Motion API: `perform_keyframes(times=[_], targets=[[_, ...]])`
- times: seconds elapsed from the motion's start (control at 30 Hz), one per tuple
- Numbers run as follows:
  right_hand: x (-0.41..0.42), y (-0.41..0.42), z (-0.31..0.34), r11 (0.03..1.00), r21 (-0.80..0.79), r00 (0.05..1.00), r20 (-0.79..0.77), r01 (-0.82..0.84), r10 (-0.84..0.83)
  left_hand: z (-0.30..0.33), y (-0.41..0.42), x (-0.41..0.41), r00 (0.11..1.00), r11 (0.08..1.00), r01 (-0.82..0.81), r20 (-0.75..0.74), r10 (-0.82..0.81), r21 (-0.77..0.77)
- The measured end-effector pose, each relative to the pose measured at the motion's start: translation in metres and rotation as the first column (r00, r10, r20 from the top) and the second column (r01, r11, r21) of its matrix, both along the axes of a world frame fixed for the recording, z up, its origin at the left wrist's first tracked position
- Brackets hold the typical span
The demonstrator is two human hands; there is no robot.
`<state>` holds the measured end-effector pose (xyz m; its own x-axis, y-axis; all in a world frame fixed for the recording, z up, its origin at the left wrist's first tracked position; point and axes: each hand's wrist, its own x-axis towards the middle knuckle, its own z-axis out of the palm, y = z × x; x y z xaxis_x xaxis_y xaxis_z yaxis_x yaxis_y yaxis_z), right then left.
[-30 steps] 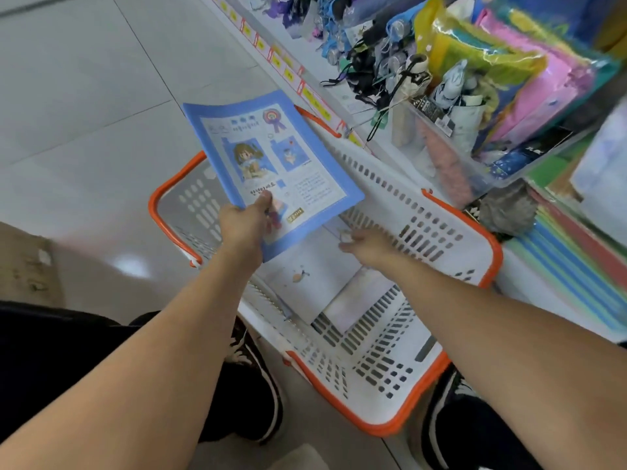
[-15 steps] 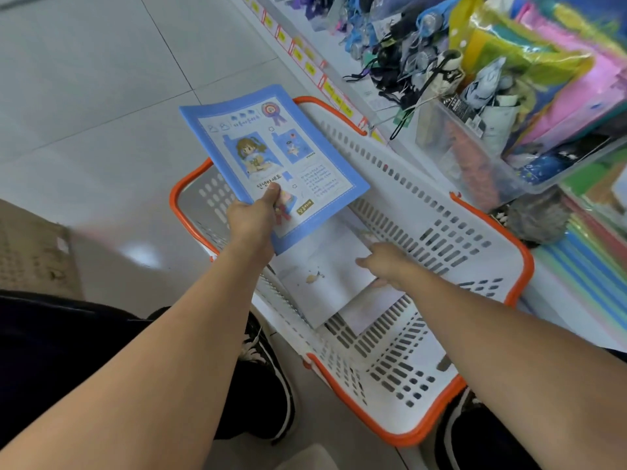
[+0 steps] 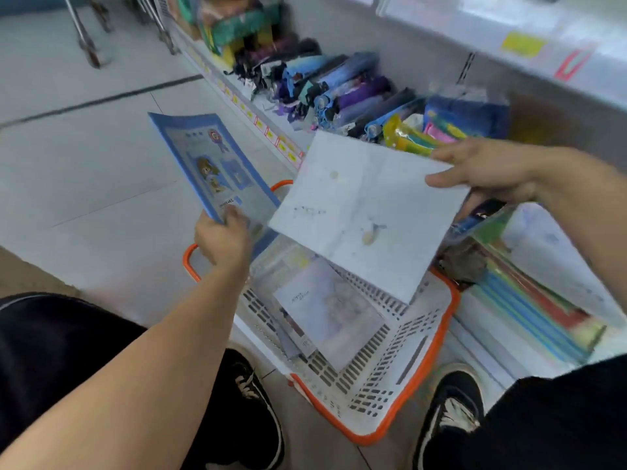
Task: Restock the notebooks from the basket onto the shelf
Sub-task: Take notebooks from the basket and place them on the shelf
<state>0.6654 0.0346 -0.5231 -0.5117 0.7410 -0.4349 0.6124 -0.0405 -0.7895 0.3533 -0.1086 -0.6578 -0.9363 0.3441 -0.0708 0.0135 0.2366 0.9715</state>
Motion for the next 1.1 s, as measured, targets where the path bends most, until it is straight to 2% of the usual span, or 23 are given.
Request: perform_keyframes(times=[0.1, 0.2, 0.27, 0.33, 0.4, 0.47, 0.53, 0.63, 0.73, 0.83, 0.9, 1.0, 1.1], targets=[[0.008, -0.017, 0.016, 0.993, -0.081, 0.963, -0.251, 0.083, -0.101, 0.029, 0.010, 0.017, 0.967, 0.966, 0.204, 0.120, -0.224, 0.159], [-0.005, -0.031, 0.021, 0.975, -0.142, 0.868, -0.447, 0.171, -0.217, 0.062, 0.017, 0.035, 0.884, 0.882, 0.358, 0.192, -0.426, 0.307], [-0.016, -0.034, 0.030, 0.958, -0.086, 0.826, -0.489, 0.273, -0.280, 0.086, 0.022, 0.047, 0.827, 0.825, 0.415, 0.218, -0.517, 0.384], [-0.021, -0.033, 0.039, 0.916, 0.064, 0.817, -0.481, 0.396, -0.319, 0.111, 0.028, 0.055, 0.776, 0.774, 0.467, 0.221, -0.591, 0.428], [-0.017, -0.030, 0.047, 0.873, 0.192, 0.824, -0.466, 0.449, -0.322, 0.136, 0.038, 0.063, 0.737, 0.736, 0.510, 0.216, -0.641, 0.445], [-0.012, -0.032, 0.054, 0.899, 0.098, 0.785, -0.533, 0.426, -0.314, 0.160, 0.047, 0.071, 0.685, 0.697, 0.539, 0.236, -0.689, 0.473], [-0.007, -0.035, 0.064, 0.922, -0.059, 0.691, -0.643, 0.383, -0.329, 0.184, 0.057, 0.081, 0.594, 0.596, 0.593, 0.206, -0.778, 0.542], [0.009, -0.035, 0.087, 0.875, -0.029, 0.581, -0.737, 0.483, -0.345, 0.217, 0.077, 0.096, 0.471, 0.437, 0.690, 0.101, -0.876, 0.577], [0.038, -0.035, 0.114, 0.831, -0.017, 0.472, -0.817, 0.556, -0.332, 0.257, 0.103, 0.120, 0.298, 0.270, 0.791, 0.040, -0.954, 0.549], [0.063, -0.034, 0.135, 0.712, 0.007, 0.325, -0.893, 0.702, -0.311, 0.304, 0.134, 0.155, 0.152, 0.113, 0.859, -0.038, -0.988, 0.499], [0.074, -0.029, 0.144, 0.598, -0.022, 0.218, -0.920, 0.801, -0.326, 0.324, 0.155, 0.181, 0.148, 0.090, 0.878, -0.088, -0.985, 0.470], [0.087, -0.013, 0.149, 0.423, -0.092, 0.091, -0.916, 0.901, -0.391, 0.322, 0.183, 0.218, 0.280, 0.235, 0.912, -0.092, -0.956, 0.338], [0.096, 0.005, 0.151, 0.362, -0.149, 0.036, -0.888, 0.920, -0.458, 0.309, 0.210, 0.248, 0.390, 0.333, 0.890, -0.141, -0.910, 0.313]])
